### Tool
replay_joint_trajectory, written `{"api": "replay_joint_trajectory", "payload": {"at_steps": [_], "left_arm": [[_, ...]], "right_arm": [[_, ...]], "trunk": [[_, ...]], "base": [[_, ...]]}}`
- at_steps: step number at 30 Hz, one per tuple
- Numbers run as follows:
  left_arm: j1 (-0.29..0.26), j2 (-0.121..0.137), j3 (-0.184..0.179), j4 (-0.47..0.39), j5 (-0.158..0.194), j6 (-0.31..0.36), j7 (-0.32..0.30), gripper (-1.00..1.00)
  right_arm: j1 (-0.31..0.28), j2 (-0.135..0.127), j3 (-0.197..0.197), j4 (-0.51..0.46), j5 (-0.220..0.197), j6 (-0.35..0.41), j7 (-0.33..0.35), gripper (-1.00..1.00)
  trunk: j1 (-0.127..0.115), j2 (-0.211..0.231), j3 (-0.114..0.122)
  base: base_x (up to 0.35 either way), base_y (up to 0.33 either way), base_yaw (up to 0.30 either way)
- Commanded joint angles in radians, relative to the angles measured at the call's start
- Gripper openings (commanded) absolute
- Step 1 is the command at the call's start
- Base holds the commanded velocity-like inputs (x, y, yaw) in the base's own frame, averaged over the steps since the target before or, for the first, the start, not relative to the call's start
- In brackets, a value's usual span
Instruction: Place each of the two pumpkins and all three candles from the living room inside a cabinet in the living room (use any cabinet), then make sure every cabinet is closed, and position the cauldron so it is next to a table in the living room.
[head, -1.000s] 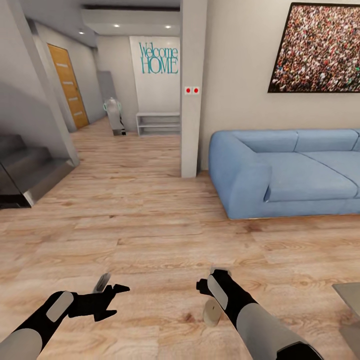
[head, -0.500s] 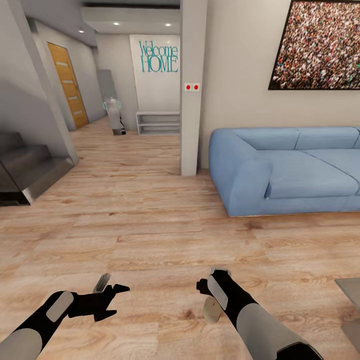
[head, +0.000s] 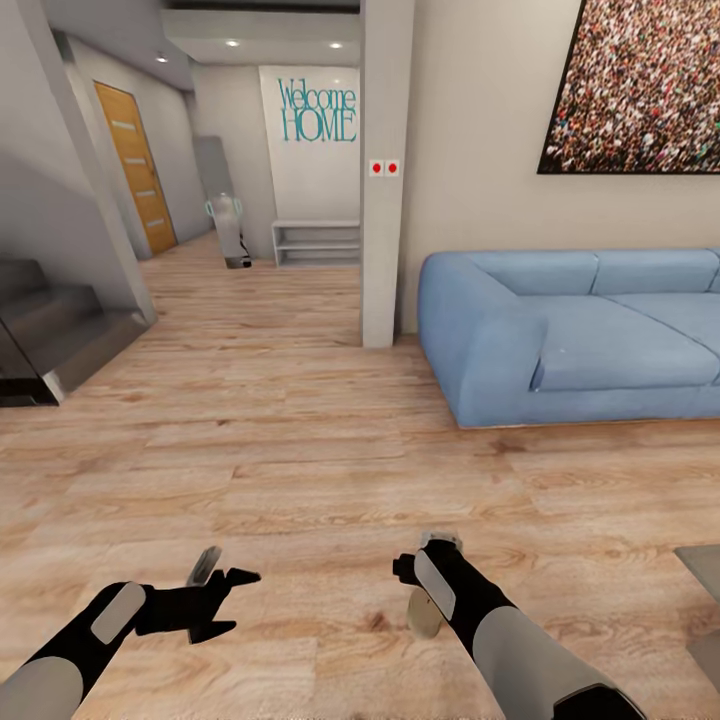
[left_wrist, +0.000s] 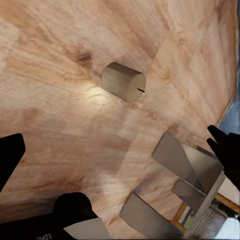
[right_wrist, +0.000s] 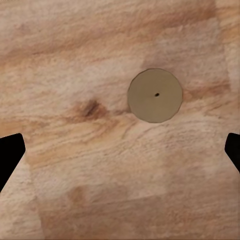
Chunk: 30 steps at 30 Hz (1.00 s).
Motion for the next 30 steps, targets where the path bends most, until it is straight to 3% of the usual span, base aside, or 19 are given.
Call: {"api": "replay_joint_trajectory", "payload": {"at_steps": [1,3,6,11,20,25,30], "left_arm": [[0.000,0.002,0.000,0.000,0.000,0.013,-0.026,1.00],[0.001,0.017,-0.005,-0.002,-0.004,0.032,-0.123,1.00],[0.001,0.028,-0.011,-0.003,-0.011,0.040,-0.215,1.00],[0.001,0.044,-0.014,-0.003,-0.014,0.042,-0.290,1.00],[0.001,0.059,-0.015,-0.005,-0.014,0.043,-0.309,1.00],[0.001,0.060,-0.015,-0.005,-0.014,0.043,-0.309,1.00],[0.001,0.059,-0.015,-0.005,-0.014,0.043,-0.309,1.00]], "right_arm": [[0.000,0.000,-0.002,0.000,-0.002,0.000,0.000,1.00],[0.000,0.000,-0.006,-0.002,-0.006,-0.002,-0.001,1.00],[0.000,0.000,-0.006,-0.002,-0.007,-0.002,-0.002,1.00],[0.000,0.000,-0.006,-0.002,-0.009,-0.002,-0.005,1.00],[0.000,0.000,-0.002,-0.003,0.000,-0.006,-0.008,1.00],[0.000,0.000,-0.001,-0.005,0.000,-0.097,-0.008,1.00],[0.000,0.000,-0.006,-0.006,-0.007,-0.103,-0.003,1.00]], "trunk": [[0.004,-0.007,-0.003],[0.012,-0.021,-0.009],[0.023,-0.042,-0.019],[0.042,-0.077,-0.035],[0.077,-0.140,-0.063],[0.096,-0.175,-0.078],[0.115,-0.210,-0.094]], "base": [[0.000,0.000,0.000],[0.000,0.000,0.000],[0.000,0.000,0.000],[0.000,0.000,0.000],[0.000,0.000,0.000],[0.000,0.000,0.000],[0.000,0.000,0.000]]}}
